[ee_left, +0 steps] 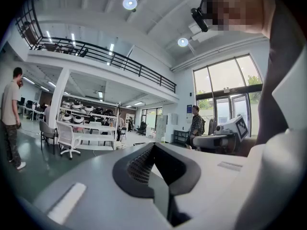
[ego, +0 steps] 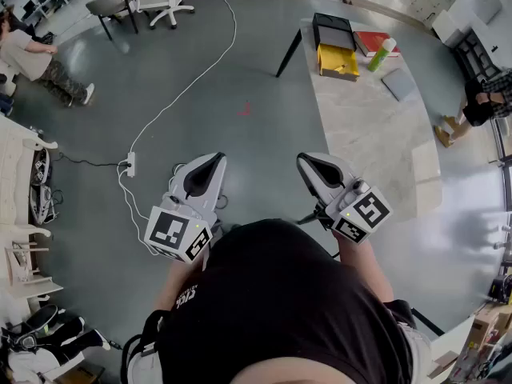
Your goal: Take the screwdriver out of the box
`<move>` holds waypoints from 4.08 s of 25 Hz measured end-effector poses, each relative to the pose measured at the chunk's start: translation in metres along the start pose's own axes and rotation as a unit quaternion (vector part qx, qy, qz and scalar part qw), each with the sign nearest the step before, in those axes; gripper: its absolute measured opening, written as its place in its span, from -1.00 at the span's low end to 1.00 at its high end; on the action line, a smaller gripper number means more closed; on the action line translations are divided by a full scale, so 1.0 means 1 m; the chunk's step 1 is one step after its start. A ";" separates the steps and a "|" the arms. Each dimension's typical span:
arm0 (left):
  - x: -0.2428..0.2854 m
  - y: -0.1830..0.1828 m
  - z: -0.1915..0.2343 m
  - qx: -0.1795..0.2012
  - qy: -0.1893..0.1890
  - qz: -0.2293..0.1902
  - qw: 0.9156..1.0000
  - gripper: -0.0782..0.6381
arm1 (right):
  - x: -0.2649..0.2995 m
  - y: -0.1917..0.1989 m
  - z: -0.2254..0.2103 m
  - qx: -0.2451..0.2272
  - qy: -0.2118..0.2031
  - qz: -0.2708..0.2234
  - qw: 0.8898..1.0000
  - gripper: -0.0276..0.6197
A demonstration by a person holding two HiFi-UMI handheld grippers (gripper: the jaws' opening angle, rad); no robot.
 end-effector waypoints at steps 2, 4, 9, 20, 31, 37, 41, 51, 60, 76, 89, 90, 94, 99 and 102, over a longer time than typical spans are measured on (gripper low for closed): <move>-0.005 0.000 0.000 0.004 0.003 0.000 1.000 -0.78 | 0.001 0.001 0.004 0.000 -0.001 0.001 1.000 -0.88; -0.008 0.000 0.000 0.004 0.004 -0.001 1.000 -0.78 | 0.002 0.002 0.007 0.000 -0.001 0.001 1.000 -0.88; -0.014 -0.001 0.001 0.007 0.002 -0.003 1.000 -0.78 | 0.005 0.006 0.012 0.003 -0.004 0.003 1.000 -0.88; -0.061 -0.006 0.026 0.003 -0.016 -0.003 1.000 -0.78 | 0.042 0.033 0.042 0.048 -0.011 0.026 0.998 -0.87; -0.100 0.009 0.062 -0.019 -0.006 0.014 1.000 -0.78 | 0.065 0.069 0.077 0.079 0.013 0.043 0.996 -0.87; -0.089 0.014 0.072 -0.023 0.001 0.022 0.999 -0.78 | 0.074 0.070 0.070 0.087 0.012 0.046 0.995 -0.87; -0.065 0.019 0.079 -0.022 0.005 0.029 0.999 -0.78 | 0.078 0.076 0.047 0.102 0.017 0.049 0.993 -0.87; 0.032 0.023 0.094 -0.012 0.004 0.044 0.999 -0.78 | 0.110 0.068 -0.049 0.118 0.005 0.050 0.992 -0.87; 0.148 0.033 0.095 -0.010 0.010 0.047 0.999 -0.78 | 0.115 0.049 -0.158 0.125 0.007 0.042 0.991 -0.87; 0.278 0.052 0.128 -0.023 0.053 0.065 0.996 -0.78 | 0.119 0.052 -0.262 0.140 0.067 0.032 0.987 -0.87; 0.424 0.057 0.270 -0.040 0.177 0.068 0.981 -0.78 | 0.277 0.038 -0.342 0.097 0.133 0.003 0.986 -0.87; 0.431 0.060 0.278 -0.044 0.184 0.074 0.979 -0.78 | 0.286 0.039 -0.344 0.099 0.135 0.004 0.986 -0.87; 0.460 0.073 0.295 -0.071 0.208 0.094 0.971 -0.77 | 0.301 0.045 -0.361 0.115 0.162 0.014 0.980 -0.87; 0.500 0.093 0.291 -0.089 0.240 0.117 0.960 -0.78 | 0.295 0.047 -0.394 0.125 0.200 0.010 0.972 -0.87; 0.526 0.096 0.278 -0.096 0.260 0.123 0.953 -0.78 | 0.286 0.040 -0.410 0.122 0.215 0.005 0.969 -0.87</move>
Point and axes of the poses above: the fingertips, and each gripper's own axes: x forward along the fingers, z to its left, y out of its underside, the point moved 8 cm from there along -x, backward along the fingers, and after that the axes turned 11 degrees about -z, right-handed, at the moved point
